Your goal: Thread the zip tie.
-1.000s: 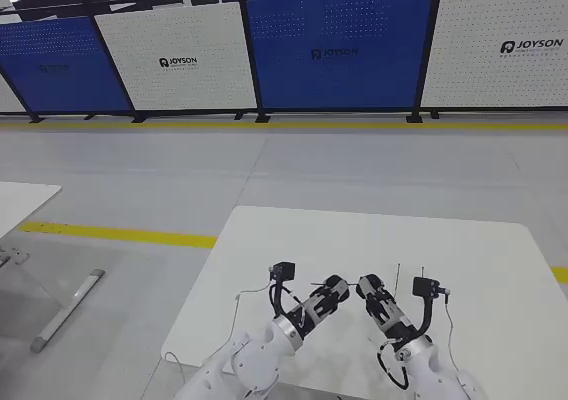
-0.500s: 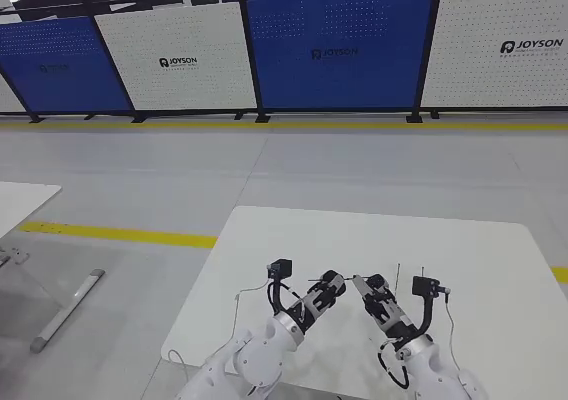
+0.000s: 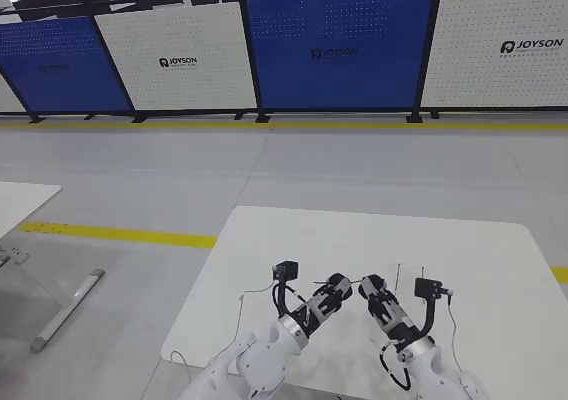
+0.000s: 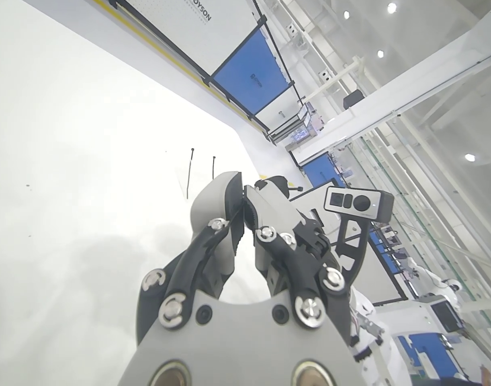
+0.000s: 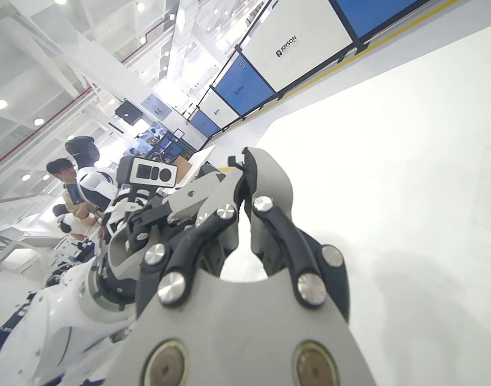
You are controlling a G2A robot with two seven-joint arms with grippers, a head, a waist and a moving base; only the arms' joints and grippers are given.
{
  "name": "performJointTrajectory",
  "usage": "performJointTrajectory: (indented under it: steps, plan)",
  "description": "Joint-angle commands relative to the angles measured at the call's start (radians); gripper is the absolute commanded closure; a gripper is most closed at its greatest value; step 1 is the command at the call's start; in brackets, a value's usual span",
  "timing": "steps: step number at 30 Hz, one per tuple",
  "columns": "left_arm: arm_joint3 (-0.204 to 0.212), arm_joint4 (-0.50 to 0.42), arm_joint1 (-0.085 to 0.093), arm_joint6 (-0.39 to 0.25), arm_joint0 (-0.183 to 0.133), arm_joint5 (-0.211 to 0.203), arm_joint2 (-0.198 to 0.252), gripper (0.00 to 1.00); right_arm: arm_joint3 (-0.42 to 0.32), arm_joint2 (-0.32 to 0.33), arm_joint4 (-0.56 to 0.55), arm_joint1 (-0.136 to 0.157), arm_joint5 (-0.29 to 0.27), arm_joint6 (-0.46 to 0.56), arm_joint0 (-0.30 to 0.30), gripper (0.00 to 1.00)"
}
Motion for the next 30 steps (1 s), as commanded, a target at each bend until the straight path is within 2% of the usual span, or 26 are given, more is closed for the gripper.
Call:
performJointTrajectory:
  steps: [1,5,6,7,8,10,12,13,16,18,21,22,24,25,30]
  plan:
    - [-0.001,0.003,0.0,0.0,0.002,-0.002,0.0,1.0,-0.001,0.0,-0.001,0.0,0.001,0.0,-0.001,1.0]
    - [0.003,0.012,0.0,0.007,0.003,-0.002,-0.003,0.98,-0.006,0.004,-0.007,0.002,0.001,-0.005,-0.008,1.0]
    - [0.004,0.011,0.0,0.009,0.004,-0.003,-0.003,0.63,-0.008,0.004,-0.01,0.002,0.003,-0.006,-0.01,1.0]
    - [0.006,0.012,0.0,0.011,0.005,-0.004,-0.004,0.55,-0.01,0.005,-0.012,0.002,0.005,-0.006,-0.011,1.0]
    - [0.007,0.012,0.0,0.012,0.005,-0.005,-0.005,0.54,-0.011,0.005,-0.014,0.002,0.007,-0.007,-0.012,1.0]
    - [0.008,0.011,0.001,0.015,0.007,-0.006,-0.008,0.45,-0.012,0.006,-0.017,0.003,0.013,-0.007,-0.014,1.0]
    - [0.006,0.009,0.001,0.016,0.01,-0.007,-0.012,0.45,-0.012,0.006,-0.02,0.002,0.018,-0.009,-0.013,1.0]
    - [0.006,0.008,0.001,0.017,0.011,-0.008,-0.014,0.51,-0.012,0.006,-0.02,0.002,0.021,-0.011,-0.013,1.0]
    - [0.005,0.005,0.002,0.018,0.014,-0.011,-0.021,0.53,-0.009,0.007,-0.017,0.002,0.028,-0.015,-0.01,1.0]
    - [0.004,0.002,0.002,0.017,0.015,-0.013,-0.025,0.59,-0.008,0.01,-0.012,0.002,0.031,-0.018,-0.007,1.0]
    - [0.003,-0.004,0.003,0.017,0.014,-0.013,-0.031,0.79,-0.01,0.012,-0.012,0.002,0.033,-0.019,-0.006,1.0]
    - [0.003,-0.005,0.003,0.016,0.014,-0.013,-0.032,0.81,-0.011,0.012,-0.012,0.002,0.033,-0.019,-0.006,1.0]
    - [0.002,-0.006,0.003,0.015,0.013,-0.013,-0.034,0.96,-0.014,0.012,-0.014,0.002,0.036,-0.019,-0.006,1.0]
    - [0.002,-0.007,0.003,0.014,0.013,-0.013,-0.035,0.99,-0.014,0.011,-0.015,0.001,0.037,-0.018,-0.005,1.0]
    - [0.003,-0.009,0.002,0.008,0.01,-0.013,-0.037,1.0,-0.013,0.004,-0.023,0.001,0.042,-0.017,0.0,1.0]
